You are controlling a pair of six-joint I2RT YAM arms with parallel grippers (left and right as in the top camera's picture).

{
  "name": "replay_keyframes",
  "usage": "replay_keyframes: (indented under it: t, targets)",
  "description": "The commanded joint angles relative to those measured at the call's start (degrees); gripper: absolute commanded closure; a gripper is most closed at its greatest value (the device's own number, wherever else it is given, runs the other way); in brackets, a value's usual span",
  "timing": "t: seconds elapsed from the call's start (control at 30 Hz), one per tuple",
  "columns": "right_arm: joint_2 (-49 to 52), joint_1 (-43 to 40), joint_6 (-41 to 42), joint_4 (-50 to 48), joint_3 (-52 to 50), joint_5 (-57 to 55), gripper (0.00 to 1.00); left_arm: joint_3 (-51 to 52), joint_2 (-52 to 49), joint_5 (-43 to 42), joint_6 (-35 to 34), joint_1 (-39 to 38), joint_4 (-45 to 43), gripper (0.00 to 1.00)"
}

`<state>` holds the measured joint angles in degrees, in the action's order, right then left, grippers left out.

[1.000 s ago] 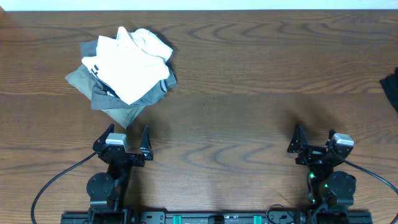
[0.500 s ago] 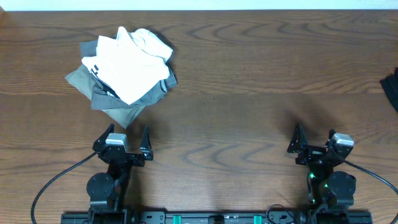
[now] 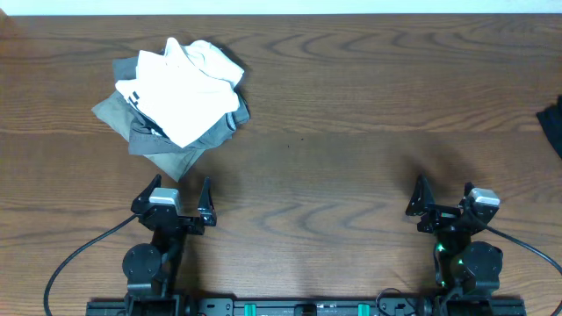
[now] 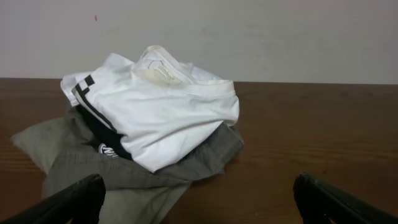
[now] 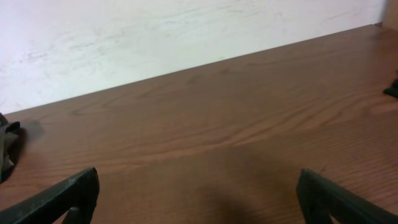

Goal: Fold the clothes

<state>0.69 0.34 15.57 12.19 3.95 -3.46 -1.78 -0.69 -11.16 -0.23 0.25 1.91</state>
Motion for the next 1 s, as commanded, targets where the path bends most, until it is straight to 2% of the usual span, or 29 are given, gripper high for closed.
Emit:
replay_keyframes:
  t: [0.0, 0.1, 0.17, 0.3, 0.47, 0.67, 0.8, 0.97]
  targets:
    - [-0.31, 0.48, 0.70, 0.02, -0.22, -0.15, 0.01, 1.55, 0.46, -0.46, -1.66, -0.24, 0.98, 0.02]
    - [-0.31, 0.48, 0.70, -0.02, -0.22, -0.17, 0.01, 1.55, 0.46, -1.92, -5.09, -0.22, 0.55, 0.02]
    - [-0.31, 0.48, 0.72, -1.03, -0.22, -0.04, 0.01, 1.55, 0.46, -3.50, -5.07, -0.22, 0.55, 0.02]
    - [-0.20, 0.48, 1.44, -0.11, -0.22, 6.84, 0.01, 1.51, 0.42, -9.35, -5.46, -0.22, 0.50, 0.02]
    - [-0.20, 0.48, 5.05, -6.03, -0.22, 8.61, 0.01, 1.11, 0.39, -10.34, -11.28, -0.22, 0.46, 0.02]
    - [0.35, 0.48, 5.01, -14.82, 1.09, 10.21, 0.01, -4.44, -0.72, -10.67, -11.45, -0.22, 1.49, 0.02]
    - [4.61, 0.48, 4.55, -13.49, 5.60, 11.23, 0.01, -11.80, -7.13, -10.67, -9.31, -0.22, 4.70, 0.02]
    - [16.72, 0.48, 3.41, -9.27, 14.10, 11.45, 0.01, -25.68, -22.97, -10.27, -7.93, -0.22, 11.08, 0.02]
